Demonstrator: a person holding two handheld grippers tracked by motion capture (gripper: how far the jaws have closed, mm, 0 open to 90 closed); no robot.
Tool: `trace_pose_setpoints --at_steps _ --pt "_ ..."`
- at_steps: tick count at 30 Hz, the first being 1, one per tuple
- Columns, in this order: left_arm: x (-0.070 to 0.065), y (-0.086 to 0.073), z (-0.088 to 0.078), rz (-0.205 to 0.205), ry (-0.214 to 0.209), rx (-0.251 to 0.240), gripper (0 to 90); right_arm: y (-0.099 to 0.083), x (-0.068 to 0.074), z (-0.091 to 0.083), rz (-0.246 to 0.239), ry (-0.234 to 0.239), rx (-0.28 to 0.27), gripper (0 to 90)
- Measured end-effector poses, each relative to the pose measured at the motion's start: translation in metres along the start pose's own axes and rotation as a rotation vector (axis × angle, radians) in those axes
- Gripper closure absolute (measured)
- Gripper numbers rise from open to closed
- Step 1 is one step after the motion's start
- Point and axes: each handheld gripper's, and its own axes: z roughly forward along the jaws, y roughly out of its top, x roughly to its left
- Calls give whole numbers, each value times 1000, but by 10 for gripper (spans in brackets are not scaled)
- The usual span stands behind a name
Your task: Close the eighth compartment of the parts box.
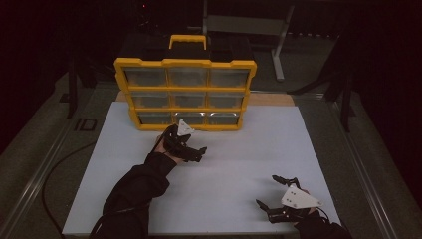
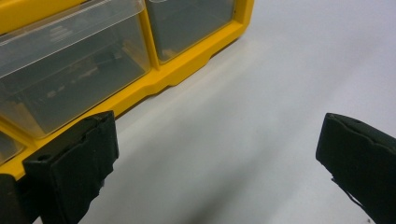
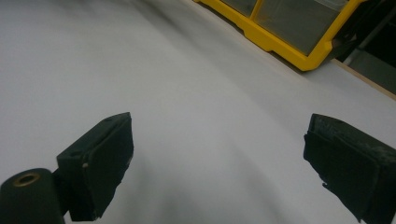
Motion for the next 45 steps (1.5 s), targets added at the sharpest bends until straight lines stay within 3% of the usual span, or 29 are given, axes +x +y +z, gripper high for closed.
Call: trace_pose_setpoints --at_steps 11,15,29,45 --pt "2 -9 -14 3 -3 0 0 0 0 0 -4 2 2 85" --pt "0 -12 -17 15 -25 -1 0 0 0 1 -5 1 3 85" --pt "-8 -22 -28 65 -28 -13 0 0 1 1 -5 4 4 85" --pt "-3 -44 -45 45 -29 -37 0 0 1 3 -7 8 11 85"
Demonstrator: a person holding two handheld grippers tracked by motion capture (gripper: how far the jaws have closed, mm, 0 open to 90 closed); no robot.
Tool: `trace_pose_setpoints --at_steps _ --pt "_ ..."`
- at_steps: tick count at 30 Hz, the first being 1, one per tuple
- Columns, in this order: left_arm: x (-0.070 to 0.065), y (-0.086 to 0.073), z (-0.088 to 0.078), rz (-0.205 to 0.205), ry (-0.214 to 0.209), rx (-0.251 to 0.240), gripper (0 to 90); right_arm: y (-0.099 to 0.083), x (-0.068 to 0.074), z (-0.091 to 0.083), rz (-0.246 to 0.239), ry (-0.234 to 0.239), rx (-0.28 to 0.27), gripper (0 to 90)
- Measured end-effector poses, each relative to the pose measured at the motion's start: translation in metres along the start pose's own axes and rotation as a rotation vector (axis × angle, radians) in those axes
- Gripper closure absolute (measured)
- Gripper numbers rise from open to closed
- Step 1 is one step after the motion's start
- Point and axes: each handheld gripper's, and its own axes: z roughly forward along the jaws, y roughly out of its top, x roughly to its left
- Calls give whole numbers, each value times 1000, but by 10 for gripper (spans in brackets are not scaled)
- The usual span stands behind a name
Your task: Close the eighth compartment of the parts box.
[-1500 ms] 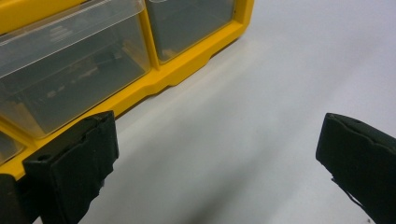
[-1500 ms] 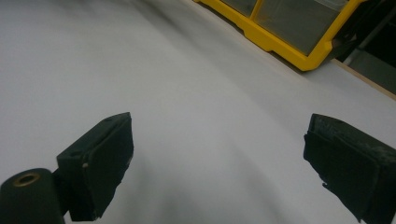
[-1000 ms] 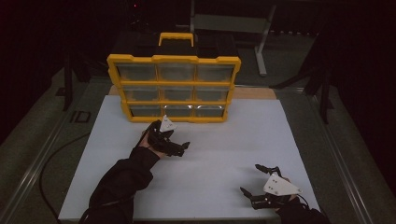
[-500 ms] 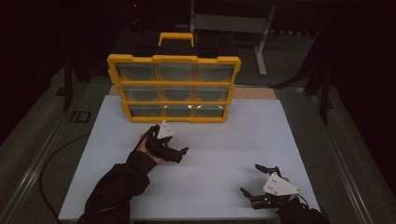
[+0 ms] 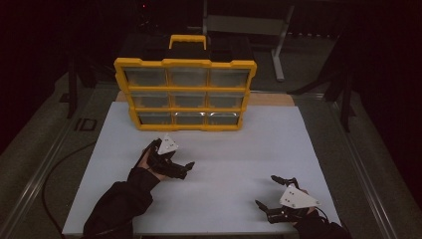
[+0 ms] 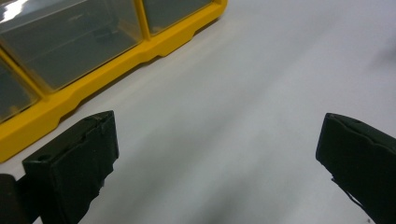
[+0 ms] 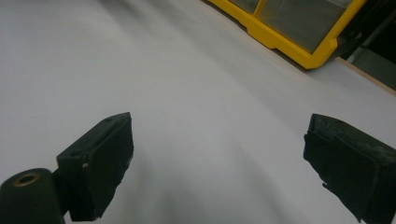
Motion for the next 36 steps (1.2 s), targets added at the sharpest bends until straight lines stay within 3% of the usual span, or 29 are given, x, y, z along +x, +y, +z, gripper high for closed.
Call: trace_pose_setpoints --at_steps 14,22,28,36 --pt "4 -25 -24 -19 4 -23 0 0 1 1 -2 2 6 85" --pt "6 -40 -35 -54 -2 -40 0 0 1 1 -3 2 7 85" --pt "6 -50 -41 -54 8 -30 0 0 1 1 -1 1 8 85" --pt "5 -59 -50 -52 -12 -37 0 0 1 1 0 -1 10 85"
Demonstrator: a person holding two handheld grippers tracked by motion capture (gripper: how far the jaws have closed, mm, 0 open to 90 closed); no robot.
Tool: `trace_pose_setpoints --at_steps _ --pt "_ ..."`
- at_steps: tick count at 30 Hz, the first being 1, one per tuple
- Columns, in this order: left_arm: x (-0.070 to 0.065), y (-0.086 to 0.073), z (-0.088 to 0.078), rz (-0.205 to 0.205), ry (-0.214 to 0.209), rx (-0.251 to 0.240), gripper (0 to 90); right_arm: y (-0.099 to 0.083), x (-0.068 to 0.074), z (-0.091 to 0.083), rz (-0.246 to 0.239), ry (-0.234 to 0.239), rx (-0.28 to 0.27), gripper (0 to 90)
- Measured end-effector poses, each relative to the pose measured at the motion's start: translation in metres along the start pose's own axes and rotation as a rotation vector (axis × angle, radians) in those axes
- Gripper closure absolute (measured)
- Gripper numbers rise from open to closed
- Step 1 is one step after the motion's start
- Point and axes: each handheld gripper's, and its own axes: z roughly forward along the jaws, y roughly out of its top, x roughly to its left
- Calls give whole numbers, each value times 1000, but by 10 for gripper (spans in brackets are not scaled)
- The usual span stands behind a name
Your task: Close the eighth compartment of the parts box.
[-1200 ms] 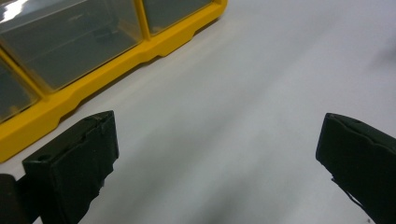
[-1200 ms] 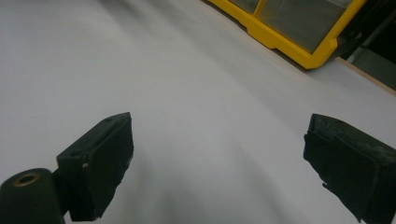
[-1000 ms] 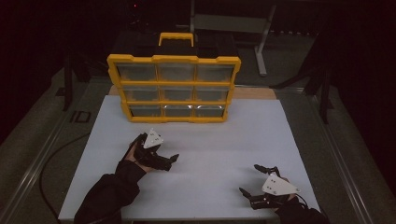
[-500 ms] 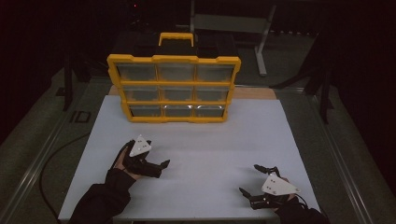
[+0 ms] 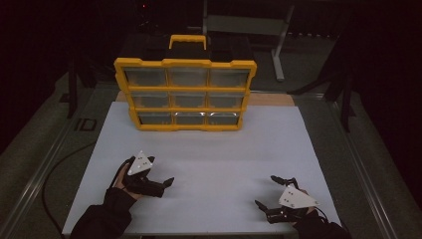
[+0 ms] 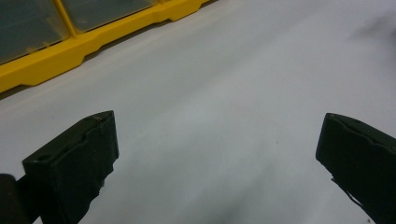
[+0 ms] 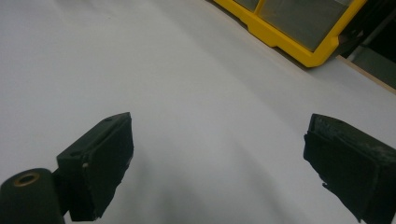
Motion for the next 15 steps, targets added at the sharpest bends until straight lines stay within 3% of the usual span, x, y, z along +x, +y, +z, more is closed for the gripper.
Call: trace_pose_setpoints --at_steps 15 --pt "1 -18 -13 -2 -32 10 0 0 0 0 1 3 5 85"
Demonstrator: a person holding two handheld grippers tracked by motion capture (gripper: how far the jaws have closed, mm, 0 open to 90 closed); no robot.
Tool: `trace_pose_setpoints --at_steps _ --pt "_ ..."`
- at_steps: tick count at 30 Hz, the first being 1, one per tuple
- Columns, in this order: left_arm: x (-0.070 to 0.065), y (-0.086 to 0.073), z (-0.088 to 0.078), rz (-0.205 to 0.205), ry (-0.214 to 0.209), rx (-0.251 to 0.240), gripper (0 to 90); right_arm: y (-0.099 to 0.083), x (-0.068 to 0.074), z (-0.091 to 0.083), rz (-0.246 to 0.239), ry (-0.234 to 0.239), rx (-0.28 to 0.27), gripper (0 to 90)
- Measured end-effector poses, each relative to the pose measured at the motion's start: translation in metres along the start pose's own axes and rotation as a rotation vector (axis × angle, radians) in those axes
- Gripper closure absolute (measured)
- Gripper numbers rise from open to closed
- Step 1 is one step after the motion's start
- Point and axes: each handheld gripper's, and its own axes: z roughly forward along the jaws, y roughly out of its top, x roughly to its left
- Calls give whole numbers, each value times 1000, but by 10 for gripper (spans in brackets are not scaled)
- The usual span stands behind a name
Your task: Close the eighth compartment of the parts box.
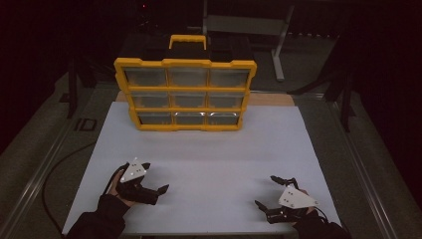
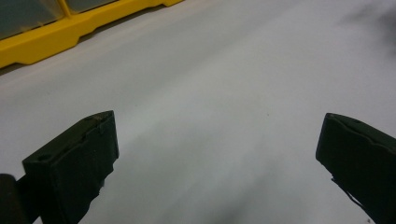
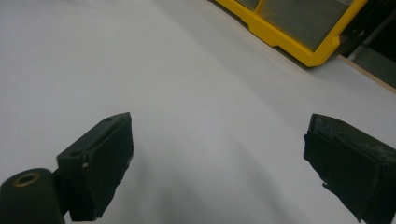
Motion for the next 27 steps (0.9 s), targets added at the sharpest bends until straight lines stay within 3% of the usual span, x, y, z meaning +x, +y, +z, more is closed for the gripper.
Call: trace_pose_setpoints --at_steps 18,27 --pt "5 -19 -15 -27 4 15 0 0 0 0 -8 -2 0 85" --pt "7 -25 -22 -29 11 -5 0 0 0 1 -9 -5 1 85"
